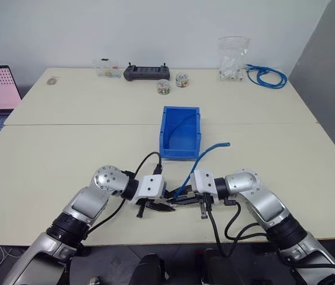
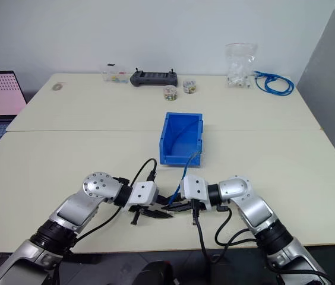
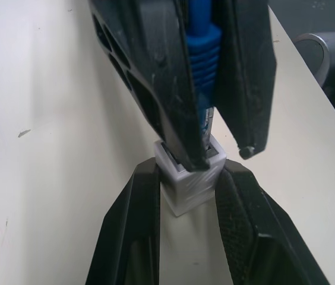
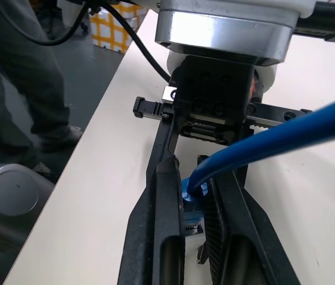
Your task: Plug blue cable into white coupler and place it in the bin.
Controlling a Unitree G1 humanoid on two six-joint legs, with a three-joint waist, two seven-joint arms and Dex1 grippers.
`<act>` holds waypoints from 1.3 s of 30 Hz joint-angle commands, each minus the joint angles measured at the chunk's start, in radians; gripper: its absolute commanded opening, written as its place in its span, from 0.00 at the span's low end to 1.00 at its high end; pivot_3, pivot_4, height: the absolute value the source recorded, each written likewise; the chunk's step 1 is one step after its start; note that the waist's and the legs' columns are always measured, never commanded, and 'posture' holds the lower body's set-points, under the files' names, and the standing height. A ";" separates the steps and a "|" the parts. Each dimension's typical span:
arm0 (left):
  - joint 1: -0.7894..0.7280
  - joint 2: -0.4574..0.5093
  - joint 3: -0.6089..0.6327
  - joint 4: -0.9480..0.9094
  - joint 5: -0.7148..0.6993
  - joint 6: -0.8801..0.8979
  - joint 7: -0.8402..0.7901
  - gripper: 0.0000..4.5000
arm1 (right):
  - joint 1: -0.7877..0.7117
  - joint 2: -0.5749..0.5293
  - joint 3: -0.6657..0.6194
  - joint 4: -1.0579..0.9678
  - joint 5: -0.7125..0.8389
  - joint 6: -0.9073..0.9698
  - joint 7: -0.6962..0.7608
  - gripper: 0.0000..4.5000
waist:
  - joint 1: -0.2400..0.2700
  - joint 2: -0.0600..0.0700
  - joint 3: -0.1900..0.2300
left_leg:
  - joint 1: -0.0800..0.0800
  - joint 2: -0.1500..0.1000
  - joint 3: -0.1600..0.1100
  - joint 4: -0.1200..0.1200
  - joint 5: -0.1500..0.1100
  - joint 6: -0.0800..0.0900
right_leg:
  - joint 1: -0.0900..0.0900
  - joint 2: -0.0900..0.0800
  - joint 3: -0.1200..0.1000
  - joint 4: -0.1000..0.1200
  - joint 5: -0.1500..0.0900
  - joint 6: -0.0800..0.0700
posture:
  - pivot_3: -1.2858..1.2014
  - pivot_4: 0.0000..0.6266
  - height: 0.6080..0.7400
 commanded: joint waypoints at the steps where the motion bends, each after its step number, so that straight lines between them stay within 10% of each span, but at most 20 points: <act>1: 0.028 0.015 -0.041 0.000 0.030 0.013 -0.038 0.22 | -0.017 -0.014 0.032 0.029 -0.029 0.004 0.043 0.03 | 0.000 0.000 0.000 | 0.000 0.000 0.000 0.000 0.000 0.000 | 0.000 0.000 0.000 0.000 0.000 0.000 | 0.52 0.24 1.00; 26: 0.040 0.001 -0.033 -0.020 0.032 0.035 -0.022 0.22 | -0.041 -0.029 0.166 0.150 -0.114 0.045 0.143 0.03 | 0.001 0.006 -0.016 | 0.008 0.000 0.002 -0.002 0.000 0.000 | 0.007 0.000 0.000 -0.001 -0.001 -0.001 | 0.52 0.24 1.00; 36: 0.086 0.014 0.022 -0.012 0.003 0.016 0.002 0.22 | -0.047 -0.038 -0.048 -0.057 0.060 0.194 0.065 0.03 | 0.003 0.007 -0.018 | 0.008 0.000 0.001 -0.002 -0.001 0.000 | 0.008 0.000 0.001 -0.002 -0.001 -0.001 | 0.52 0.24 1.00; 39: 0.123 0.054 0.106 -0.050 -0.063 0.084 0.020 0.39 | -0.025 -0.063 -0.119 -0.168 0.127 0.288 0.022 0.03 | 0.002 0.007 -0.017 | 0.005 0.000 0.000 -0.002 -0.001 0.000 | 0.005 -0.001 0.001 -0.001 -0.001 -0.001 | 0.52 0.24 1.00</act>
